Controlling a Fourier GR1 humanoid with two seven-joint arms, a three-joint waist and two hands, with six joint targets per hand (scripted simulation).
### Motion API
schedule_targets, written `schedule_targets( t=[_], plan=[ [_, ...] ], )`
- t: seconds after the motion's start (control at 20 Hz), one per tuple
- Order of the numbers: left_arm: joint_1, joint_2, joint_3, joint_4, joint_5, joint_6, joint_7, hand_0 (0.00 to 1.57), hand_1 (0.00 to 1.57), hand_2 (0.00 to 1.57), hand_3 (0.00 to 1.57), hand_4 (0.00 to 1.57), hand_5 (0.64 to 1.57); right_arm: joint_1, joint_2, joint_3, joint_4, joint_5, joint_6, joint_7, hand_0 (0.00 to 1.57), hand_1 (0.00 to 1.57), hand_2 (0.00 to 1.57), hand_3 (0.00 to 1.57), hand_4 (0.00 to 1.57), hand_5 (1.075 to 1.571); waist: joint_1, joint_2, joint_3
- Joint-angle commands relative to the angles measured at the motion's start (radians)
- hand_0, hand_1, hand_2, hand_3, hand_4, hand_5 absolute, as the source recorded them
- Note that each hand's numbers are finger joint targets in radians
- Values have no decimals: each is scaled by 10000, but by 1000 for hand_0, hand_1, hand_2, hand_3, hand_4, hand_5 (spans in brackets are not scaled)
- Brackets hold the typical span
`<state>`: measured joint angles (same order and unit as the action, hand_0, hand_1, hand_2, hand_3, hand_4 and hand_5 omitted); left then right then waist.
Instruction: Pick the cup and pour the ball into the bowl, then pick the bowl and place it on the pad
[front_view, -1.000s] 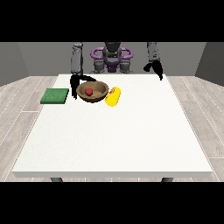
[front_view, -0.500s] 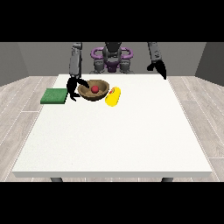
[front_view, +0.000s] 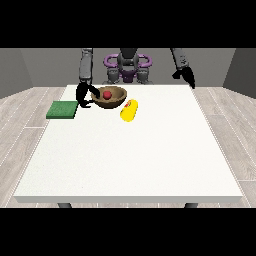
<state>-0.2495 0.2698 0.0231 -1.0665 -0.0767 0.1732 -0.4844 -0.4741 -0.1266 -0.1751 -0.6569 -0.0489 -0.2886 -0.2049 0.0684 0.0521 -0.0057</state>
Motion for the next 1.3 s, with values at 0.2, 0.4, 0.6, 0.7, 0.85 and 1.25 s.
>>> schedule_targets(
  t=[0.2,0.4,0.6,0.7,0.85,1.25],
  plan=[
    [655,33,542,1529,32,21,-383,0,0,0,0,976,1403,-990,-440,1334,-1175,1048,-191,3943,1571,1571,1571,619,875,1501,-1120,-1664,46],
    [812,-130,348,978,-105,73,-662,0,0,0,0,988,1404,-513,-2360,382,-1102,525,1164,3242,1571,1571,1571,374,902,1525,-806,-1053,59],
    [536,-537,273,907,-275,388,-706,0,0,0,0,975,1397,-279,-3038,176,-1186,555,1733,2826,1571,1571,1571,471,935,1552,-756,-452,57],
    [204,-920,278,1196,-543,1041,-1155,0,0,0,0,973,1400,-711,-3238,67,-1238,553,1836,2926,1571,1571,1571,471,935,1552,-754,121,55],
    [-336,-963,357,1334,-450,789,-1590,0,0,0,0,990,1408,-1168,-3386,-229,-1048,644,1465,2404,1571,1571,1571,471,935,1552,-358,1002,56],
    [-246,-721,131,-75,-666,730,-2339,0,0,0,0,1028,1437,-380,-5193,-1751,817,101,2539,-838,1571,1571,1571,0,1074,1570,280,2880,77]
  ],
)
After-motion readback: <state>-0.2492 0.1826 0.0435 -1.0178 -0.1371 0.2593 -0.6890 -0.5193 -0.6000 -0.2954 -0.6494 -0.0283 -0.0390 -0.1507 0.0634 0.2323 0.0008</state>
